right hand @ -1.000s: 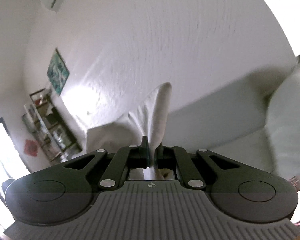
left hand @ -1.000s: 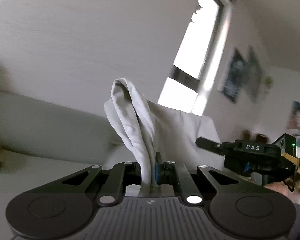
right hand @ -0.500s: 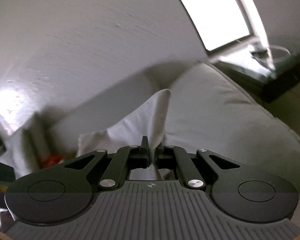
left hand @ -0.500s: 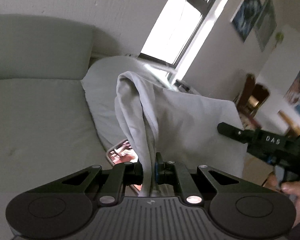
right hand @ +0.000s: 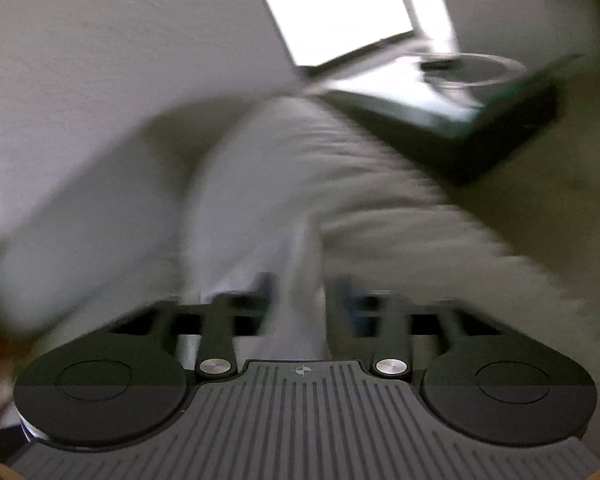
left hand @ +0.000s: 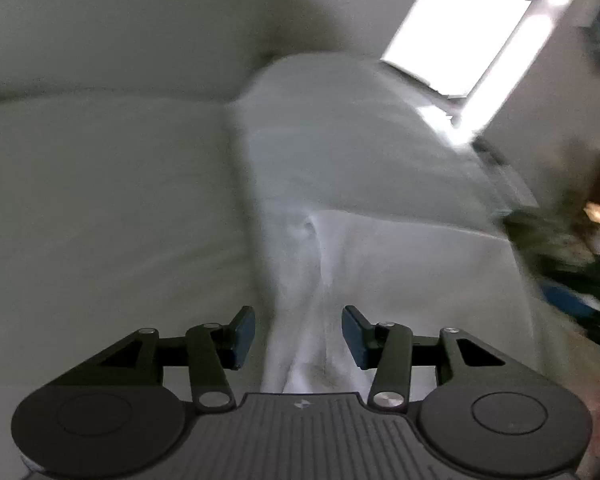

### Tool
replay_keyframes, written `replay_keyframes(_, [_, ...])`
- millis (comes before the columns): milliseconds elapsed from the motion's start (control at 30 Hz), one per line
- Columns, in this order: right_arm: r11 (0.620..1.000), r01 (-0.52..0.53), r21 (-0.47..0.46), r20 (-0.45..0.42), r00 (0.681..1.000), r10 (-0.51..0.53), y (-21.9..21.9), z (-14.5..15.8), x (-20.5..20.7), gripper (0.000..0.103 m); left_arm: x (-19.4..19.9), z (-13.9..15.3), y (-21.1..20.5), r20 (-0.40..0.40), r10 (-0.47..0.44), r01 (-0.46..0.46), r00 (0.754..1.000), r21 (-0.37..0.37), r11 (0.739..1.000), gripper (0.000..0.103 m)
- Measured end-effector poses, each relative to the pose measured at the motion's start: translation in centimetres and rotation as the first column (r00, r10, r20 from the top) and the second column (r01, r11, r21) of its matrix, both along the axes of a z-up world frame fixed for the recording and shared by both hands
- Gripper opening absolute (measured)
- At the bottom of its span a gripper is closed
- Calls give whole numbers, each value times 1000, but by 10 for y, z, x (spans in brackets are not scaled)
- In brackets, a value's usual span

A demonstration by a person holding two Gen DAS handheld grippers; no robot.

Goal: Fold clothes

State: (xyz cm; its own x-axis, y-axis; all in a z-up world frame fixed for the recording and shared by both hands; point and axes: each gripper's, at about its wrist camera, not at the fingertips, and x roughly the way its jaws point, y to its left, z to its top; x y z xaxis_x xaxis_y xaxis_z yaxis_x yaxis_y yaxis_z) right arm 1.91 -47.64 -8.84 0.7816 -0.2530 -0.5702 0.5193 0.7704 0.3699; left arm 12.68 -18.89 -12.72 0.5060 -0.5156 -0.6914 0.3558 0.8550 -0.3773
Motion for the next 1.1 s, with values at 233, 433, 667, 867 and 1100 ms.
replay_keyframes(233, [989, -145, -4, 27, 989, 145, 6, 3, -40, 20, -42, 10, 10, -25, -177, 174, 984, -77, 982, 18])
replay_keyframes(433, [909, -408, -80, -204, 900, 386, 59, -19, -53, 15, -65, -5, -1, -108, -182, 196, 977, 139, 971, 15])
replay_keyframes(667, [931, -361, -47, -444, 843, 304, 67, -19, -89, 29, -99, 28, 31, -130, -132, 160, 983, 237, 958, 19])
replay_keyframes(867, [943, -331, -16, -365, 880, 303, 81, 56, -132, 65, -153, 93, 24, 23, -136, 124, 990, 294, 948, 65])
replay_keyframes(1100, [903, -428, -45, -280, 873, 400, 117, 138, -174, 80, -214, 167, 23, 201, -90, 35, 975, 263, 964, 91])
